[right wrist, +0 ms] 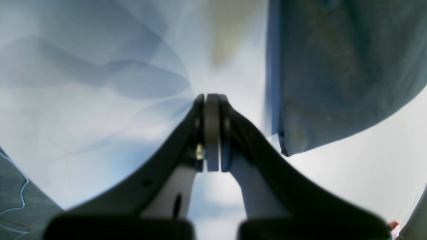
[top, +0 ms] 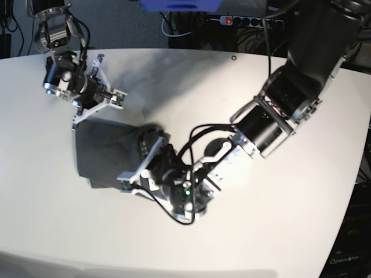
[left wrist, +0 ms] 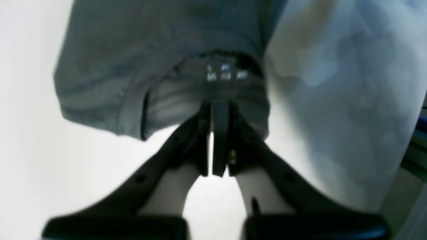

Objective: Fold the T-shirt properly
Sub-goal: 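Press the left gripper onto the bundle's collar end and flatten it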

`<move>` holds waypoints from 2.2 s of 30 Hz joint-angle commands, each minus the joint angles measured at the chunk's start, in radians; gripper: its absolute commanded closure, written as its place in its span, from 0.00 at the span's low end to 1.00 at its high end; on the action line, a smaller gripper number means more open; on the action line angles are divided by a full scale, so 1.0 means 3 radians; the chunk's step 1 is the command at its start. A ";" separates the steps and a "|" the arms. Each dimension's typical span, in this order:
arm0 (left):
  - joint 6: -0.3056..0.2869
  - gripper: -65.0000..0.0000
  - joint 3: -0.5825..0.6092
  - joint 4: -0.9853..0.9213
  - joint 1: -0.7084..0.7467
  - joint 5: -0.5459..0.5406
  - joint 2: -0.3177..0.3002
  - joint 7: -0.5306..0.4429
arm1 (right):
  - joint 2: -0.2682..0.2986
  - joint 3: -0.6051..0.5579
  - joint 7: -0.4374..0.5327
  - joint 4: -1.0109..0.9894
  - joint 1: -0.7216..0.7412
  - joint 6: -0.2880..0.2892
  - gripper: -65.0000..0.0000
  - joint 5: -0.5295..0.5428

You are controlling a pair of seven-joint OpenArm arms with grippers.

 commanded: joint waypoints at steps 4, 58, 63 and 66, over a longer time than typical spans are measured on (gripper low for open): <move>-0.0007 0.97 0.0391 0.0035 -0.0197 -0.0016 0.0063 0.0043 | -0.0020 0.0016 0.0022 0.0052 0.0038 0.0016 1.00 0.0003; 0.1269 0.97 -0.1813 -0.1908 -0.0013 0.1651 0.0604 -0.2407 | -0.0010 0.0011 0.0017 0.0221 -0.0207 0.0016 1.00 -0.0130; 0.0691 0.97 -0.1865 -0.1259 0.0135 0.1416 0.0604 -0.1644 | -0.0010 0.0011 0.0017 0.0221 -0.0217 0.0016 1.00 -0.0268; 0.0573 0.97 -0.1854 -0.0589 0.0330 0.1416 0.0604 -0.1205 | -0.0010 0.0011 0.0017 0.0221 -0.0197 0.0016 1.00 -0.0350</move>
